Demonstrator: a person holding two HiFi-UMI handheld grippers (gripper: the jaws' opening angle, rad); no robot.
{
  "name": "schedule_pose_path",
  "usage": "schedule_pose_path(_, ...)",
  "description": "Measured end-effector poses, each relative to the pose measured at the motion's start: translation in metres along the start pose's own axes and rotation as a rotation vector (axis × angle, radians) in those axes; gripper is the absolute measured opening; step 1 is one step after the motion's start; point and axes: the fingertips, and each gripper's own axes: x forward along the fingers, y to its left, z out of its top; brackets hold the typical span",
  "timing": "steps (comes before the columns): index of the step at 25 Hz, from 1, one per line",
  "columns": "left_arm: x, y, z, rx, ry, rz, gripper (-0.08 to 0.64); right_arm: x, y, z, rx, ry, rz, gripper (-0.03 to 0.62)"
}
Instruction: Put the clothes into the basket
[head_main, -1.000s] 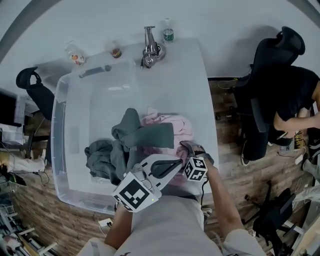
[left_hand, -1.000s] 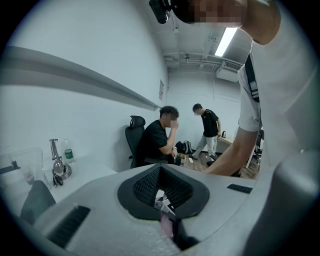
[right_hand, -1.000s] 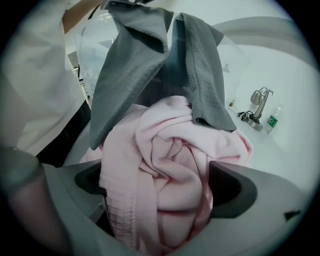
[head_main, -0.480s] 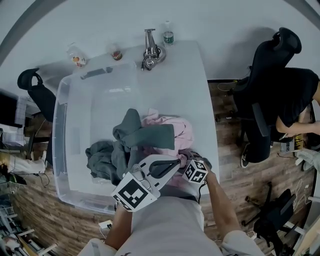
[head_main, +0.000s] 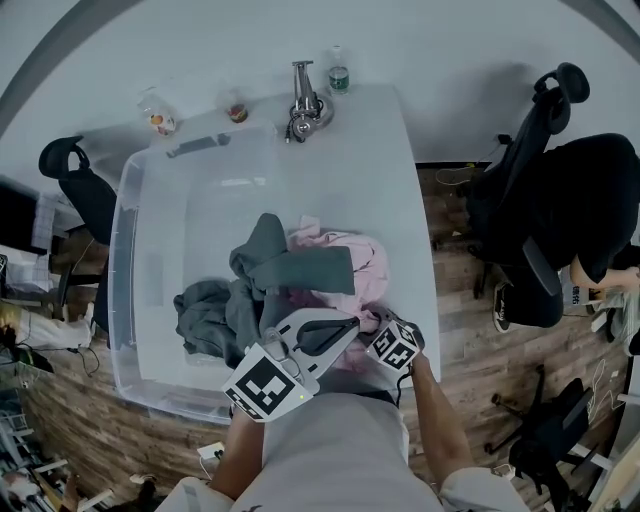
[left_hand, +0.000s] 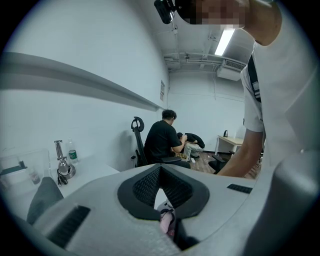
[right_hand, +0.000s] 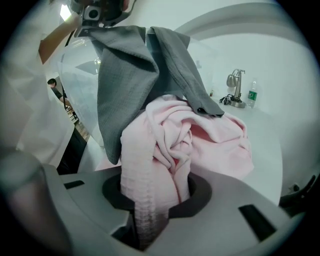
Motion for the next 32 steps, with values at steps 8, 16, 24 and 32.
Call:
schedule_pose_path(8,-0.01,-0.006,0.001,-0.002,-0.01,-0.003,0.005,-0.025,0.003,0.018,0.078,-0.091,-0.057,0.115)
schedule_pose_path(16,-0.02,-0.01,0.006,0.013,-0.026,-0.003,0.005,-0.065,-0.001,0.055,0.136,-0.231,-0.126,0.114)
schedule_pose_path(24,-0.04,-0.008,0.012,0.015,-0.048,0.024,0.005,-0.109,-0.002,0.099,0.152,-0.37,-0.174,0.114)
schedule_pose_path(32,-0.061,-0.005,0.016,0.016,-0.069,0.052,0.005,-0.15,0.009,0.148,0.08,-0.474,-0.225,0.114)
